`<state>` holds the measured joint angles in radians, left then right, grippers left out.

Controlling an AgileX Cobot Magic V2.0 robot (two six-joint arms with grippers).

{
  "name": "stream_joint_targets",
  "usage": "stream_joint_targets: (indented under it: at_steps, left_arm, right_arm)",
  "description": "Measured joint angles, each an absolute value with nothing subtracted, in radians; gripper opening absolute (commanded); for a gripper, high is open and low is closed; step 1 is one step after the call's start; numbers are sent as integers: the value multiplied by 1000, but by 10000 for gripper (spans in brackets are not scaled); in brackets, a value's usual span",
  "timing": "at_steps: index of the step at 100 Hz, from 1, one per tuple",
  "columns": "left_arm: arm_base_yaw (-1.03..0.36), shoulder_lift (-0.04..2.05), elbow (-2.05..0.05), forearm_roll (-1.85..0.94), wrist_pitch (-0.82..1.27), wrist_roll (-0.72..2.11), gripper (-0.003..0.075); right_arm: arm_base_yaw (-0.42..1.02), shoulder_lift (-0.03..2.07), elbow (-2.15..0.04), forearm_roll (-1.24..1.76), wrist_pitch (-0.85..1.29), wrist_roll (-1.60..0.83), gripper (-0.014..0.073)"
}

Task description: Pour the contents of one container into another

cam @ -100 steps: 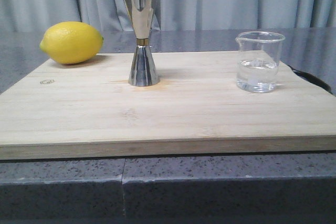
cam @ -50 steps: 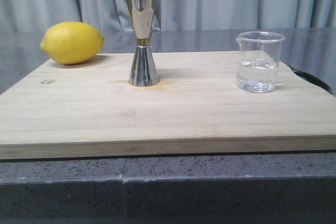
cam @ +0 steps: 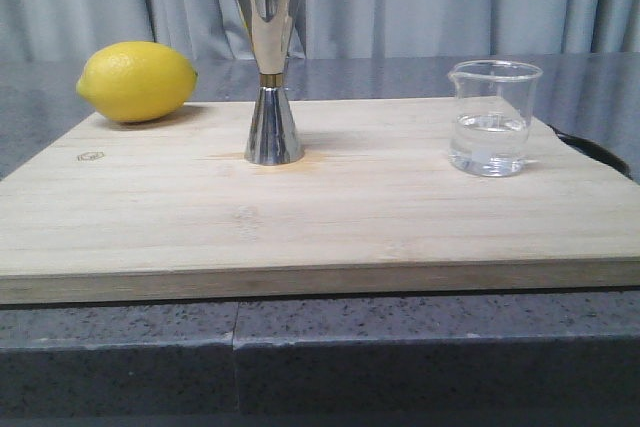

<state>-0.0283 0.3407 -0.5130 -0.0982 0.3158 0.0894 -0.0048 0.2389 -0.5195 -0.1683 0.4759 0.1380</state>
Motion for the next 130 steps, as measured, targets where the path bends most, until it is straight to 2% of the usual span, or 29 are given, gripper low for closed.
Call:
stream_joint_targets:
  at_steps: [48,56,60,65,70,78,87,92,103,130]
  left_arm:
    - [-28,341,-513,-98,316,89,-19]
    - [-28,341,-513,-98,316,89,-18]
    - [-28,341,-513,-98,316,89,-8]
    - [-28,341,-513,-100,315,89,36]
    - [-28,341,-513,-100,315,89,116]
    - [-28,341,-513,-98,315,89,316]
    - [-28,341,-513,-89,315,89,510]
    - [-28,341,-513,-87,315,89,563]
    - [-28,341,-513,-87,315,89,573]
    - [-28,341,-513,-86,315,89,536]
  right_arm:
    - [-5,239,-519,-168,492,138,-48]
    - [-5,239,-519,-168,497,138,13]
    - [-5,239,-519,-168,498,138,92]
    - [-5,239,-519,-168,498,138,178]
    - [-5,239,-519,-168,498,138,285]
    - [-5,239,-519,-169,498,138,431]
    - [-5,239,-519,-171,498,138,490]
    - [-5,239,-519,-171,498,138,491]
    - [-5,239,-519,-171,498,138,491]
    - [-5,239,-519,-171,498,138,491]
